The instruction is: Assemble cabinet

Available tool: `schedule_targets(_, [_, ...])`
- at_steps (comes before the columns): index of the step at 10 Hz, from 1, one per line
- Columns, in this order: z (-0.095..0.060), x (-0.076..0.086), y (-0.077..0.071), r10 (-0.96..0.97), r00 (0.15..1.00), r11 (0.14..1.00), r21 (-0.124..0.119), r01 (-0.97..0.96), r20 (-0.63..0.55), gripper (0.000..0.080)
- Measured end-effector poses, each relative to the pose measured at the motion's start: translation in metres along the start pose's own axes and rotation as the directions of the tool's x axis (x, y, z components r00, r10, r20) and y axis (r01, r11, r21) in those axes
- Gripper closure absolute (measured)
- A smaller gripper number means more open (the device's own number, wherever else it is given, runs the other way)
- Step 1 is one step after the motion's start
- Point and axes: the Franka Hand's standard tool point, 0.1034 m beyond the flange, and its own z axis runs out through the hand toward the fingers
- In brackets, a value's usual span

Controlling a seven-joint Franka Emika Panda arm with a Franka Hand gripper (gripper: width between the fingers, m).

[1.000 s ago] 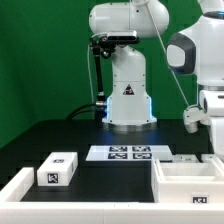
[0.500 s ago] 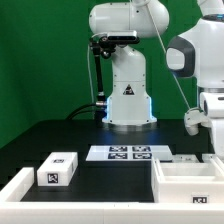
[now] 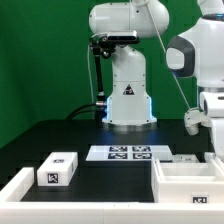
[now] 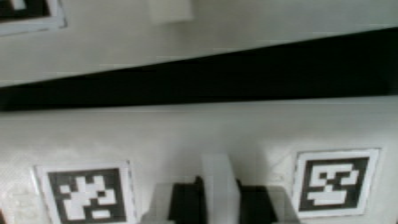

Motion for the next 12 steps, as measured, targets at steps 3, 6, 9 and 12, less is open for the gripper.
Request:
schedule_targets(3, [0.000, 0.000, 0.000, 0.000, 1.000, 1.000, 0.000, 0.000, 0.000, 0.0737])
schedule_targets(6, [-0.023, -0.014, 0.001, -0.011, 1.000, 1.000, -0.028, 0.011, 0.011, 0.0737])
schedule_targets(9, [-0.043, -0.042, -0.008, -0.029, 0.999, 0.998, -0.048, 0.030, 0.034, 0.0737])
schedule_targets(12, [-0.049, -0.058, 0.001, -0.035, 0.999, 0.998, -0.053, 0.037, 0.038, 0.0737])
